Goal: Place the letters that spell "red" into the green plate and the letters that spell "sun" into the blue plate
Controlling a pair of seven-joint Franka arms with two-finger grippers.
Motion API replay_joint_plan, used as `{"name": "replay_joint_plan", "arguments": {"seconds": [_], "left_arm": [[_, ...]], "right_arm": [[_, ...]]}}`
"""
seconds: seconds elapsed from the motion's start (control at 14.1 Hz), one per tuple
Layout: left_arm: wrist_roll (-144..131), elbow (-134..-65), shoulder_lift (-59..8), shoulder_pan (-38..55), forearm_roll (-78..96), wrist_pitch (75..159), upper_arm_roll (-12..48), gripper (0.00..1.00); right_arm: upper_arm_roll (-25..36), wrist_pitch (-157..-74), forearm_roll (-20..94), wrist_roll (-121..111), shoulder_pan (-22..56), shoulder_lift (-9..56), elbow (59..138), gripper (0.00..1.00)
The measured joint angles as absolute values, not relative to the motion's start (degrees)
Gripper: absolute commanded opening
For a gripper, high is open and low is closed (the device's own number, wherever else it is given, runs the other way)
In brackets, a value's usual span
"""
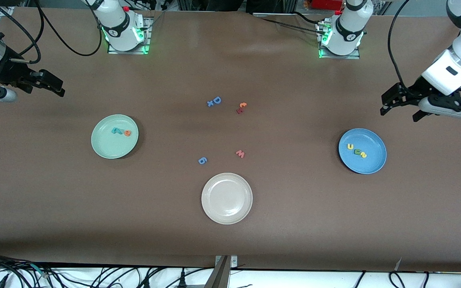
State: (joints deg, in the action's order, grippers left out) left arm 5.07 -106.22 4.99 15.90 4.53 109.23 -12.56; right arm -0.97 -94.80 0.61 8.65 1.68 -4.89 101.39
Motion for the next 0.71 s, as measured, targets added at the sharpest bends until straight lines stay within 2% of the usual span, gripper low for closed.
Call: {"name": "replay_joint_plan", "arguments": {"seconds": [0.35, 0.71], "left_arm": [[4.8, -103.6, 4.7, 11.8, 4.5, 105.9, -8.3, 1.00], [4.7, -103.3, 4.6, 11.5, 4.5, 105.6, -8.0, 1.00]], "right_arm": [[-1.0, -94.8, 0.6, 8.6, 1.7, -4.9, 101.4, 1.00], [-1.0, -94.8, 0.6, 8.4, 1.7, -4.9, 101.4, 1.00]]}}
